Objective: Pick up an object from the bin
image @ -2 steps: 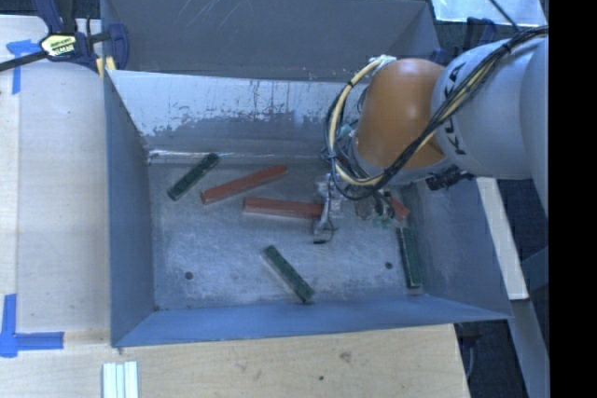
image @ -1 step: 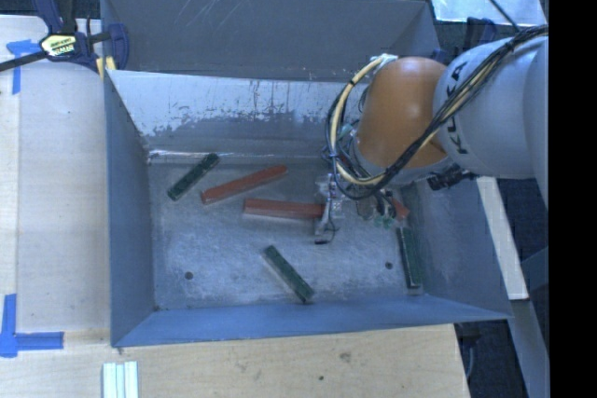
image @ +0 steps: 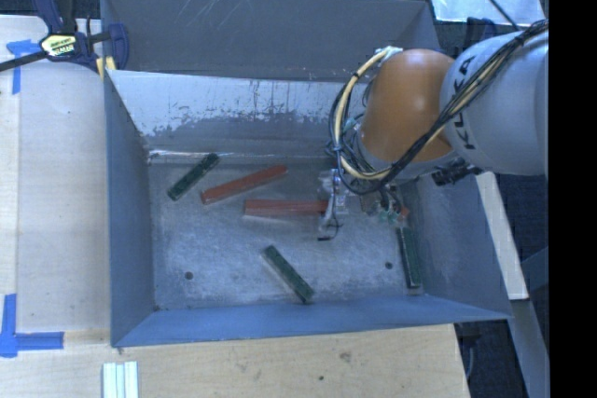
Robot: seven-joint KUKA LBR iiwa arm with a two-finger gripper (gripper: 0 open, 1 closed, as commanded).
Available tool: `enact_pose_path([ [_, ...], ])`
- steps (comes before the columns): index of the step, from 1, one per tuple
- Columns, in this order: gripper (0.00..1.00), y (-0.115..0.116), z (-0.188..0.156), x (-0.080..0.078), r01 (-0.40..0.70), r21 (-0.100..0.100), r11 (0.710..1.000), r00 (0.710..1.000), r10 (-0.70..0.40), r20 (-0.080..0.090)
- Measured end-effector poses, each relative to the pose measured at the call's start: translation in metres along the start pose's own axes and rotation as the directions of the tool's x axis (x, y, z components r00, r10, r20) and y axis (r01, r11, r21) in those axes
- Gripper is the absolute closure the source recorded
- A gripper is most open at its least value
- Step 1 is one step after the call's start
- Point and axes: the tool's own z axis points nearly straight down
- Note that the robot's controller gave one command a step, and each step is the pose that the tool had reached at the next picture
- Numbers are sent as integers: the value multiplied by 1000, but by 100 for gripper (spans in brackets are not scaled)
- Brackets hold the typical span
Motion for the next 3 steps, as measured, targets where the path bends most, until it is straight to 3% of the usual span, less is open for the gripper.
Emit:
enact_pose_path([
  [1, 100, 0, -10, -2, 0, 0, 1000, 1000, 0, 8],
  [3, 100, 0, -26, 0, 0, 0, 1000, 1000, 0, -2],
])
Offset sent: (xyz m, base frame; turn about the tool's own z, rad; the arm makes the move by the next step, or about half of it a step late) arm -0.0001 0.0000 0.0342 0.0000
